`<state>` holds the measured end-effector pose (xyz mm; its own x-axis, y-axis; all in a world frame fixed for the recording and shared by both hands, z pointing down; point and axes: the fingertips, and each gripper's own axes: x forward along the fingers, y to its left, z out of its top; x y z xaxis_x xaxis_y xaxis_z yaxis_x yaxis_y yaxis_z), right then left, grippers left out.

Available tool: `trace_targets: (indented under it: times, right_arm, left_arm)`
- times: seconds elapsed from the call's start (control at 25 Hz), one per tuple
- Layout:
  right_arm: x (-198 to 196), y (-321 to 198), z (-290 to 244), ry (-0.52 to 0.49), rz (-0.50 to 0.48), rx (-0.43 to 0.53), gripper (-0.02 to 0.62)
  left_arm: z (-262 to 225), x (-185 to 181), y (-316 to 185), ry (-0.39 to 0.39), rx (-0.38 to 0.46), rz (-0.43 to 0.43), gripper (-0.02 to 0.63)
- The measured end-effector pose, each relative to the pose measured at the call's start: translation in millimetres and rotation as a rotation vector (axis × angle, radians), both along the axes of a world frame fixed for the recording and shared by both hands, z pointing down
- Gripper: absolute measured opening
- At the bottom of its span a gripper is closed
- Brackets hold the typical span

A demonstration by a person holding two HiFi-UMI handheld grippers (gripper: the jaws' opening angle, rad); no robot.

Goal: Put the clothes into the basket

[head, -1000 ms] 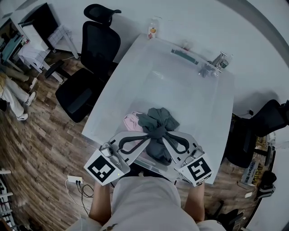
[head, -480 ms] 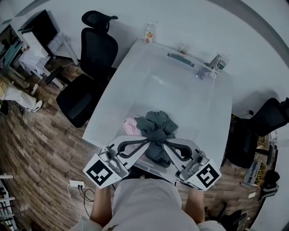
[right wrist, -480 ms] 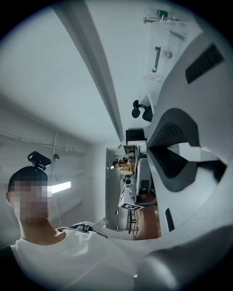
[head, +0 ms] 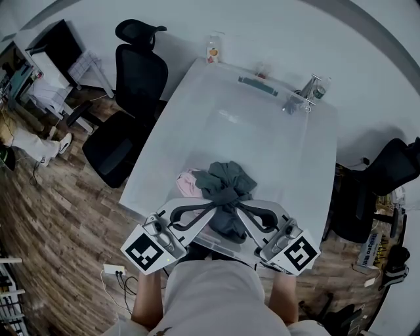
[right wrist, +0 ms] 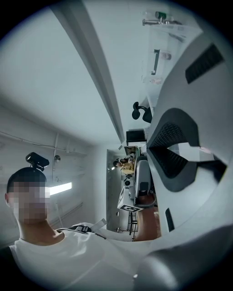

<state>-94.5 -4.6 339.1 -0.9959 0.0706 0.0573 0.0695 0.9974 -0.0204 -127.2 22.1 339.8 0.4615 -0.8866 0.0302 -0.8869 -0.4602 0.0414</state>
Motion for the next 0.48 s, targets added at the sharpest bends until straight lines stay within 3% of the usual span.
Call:
trace_targets:
  times: [0.48]
  right_arm:
    - [9, -6, 4, 0.014, 0.002, 0.006, 0.003]
  left_arm:
    - [-1, 12, -6, -0.006, 0.01, -0.003, 0.005]
